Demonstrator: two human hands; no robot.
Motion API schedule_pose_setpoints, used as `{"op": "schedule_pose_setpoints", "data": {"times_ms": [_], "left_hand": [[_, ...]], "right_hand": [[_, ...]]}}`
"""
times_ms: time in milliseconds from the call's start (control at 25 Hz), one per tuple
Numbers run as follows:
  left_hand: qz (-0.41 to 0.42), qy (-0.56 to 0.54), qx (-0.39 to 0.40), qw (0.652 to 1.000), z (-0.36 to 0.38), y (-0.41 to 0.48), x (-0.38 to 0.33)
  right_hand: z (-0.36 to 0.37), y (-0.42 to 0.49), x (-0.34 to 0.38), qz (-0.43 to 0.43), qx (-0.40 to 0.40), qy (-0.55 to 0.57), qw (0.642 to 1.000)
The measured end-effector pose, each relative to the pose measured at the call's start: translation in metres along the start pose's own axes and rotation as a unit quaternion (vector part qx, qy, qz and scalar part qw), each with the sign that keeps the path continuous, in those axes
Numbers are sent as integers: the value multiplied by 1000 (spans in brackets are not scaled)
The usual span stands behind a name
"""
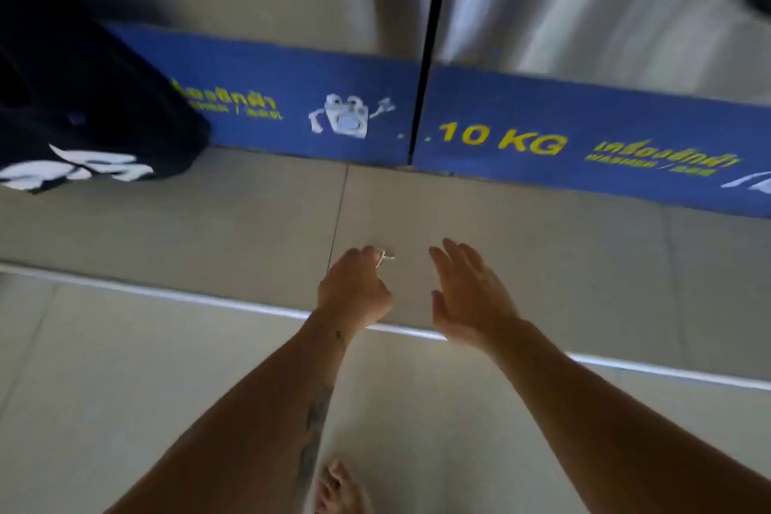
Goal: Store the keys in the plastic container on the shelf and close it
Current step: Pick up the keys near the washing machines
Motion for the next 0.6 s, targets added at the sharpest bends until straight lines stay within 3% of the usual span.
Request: {"op": "schedule_pose_setpoints", "data": {"times_ms": [200, 360, 440, 600], "left_hand": [[13, 66, -113, 991, 45, 62, 17], [106, 142, -192, 965, 53, 73, 25], [152, 166, -181, 957, 54, 73, 26], [138, 104, -106, 979, 31, 56, 19]], "right_hand": [[63, 56, -31, 35, -19, -16, 999], [96, 67, -34, 33, -44, -23, 998], [99, 69, -35, 43, -33, -23, 998], [70, 62, -29, 78, 70, -19, 994]]}}
Point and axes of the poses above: each hand's wrist, its own y-axis towards the middle knuckle, its own z-axis out of the palm, x = y × z, the point moved 6 cm from there along y, towards the middle knuckle, and after that the axes turned 6 degrees about x, right-handed, at the moved point
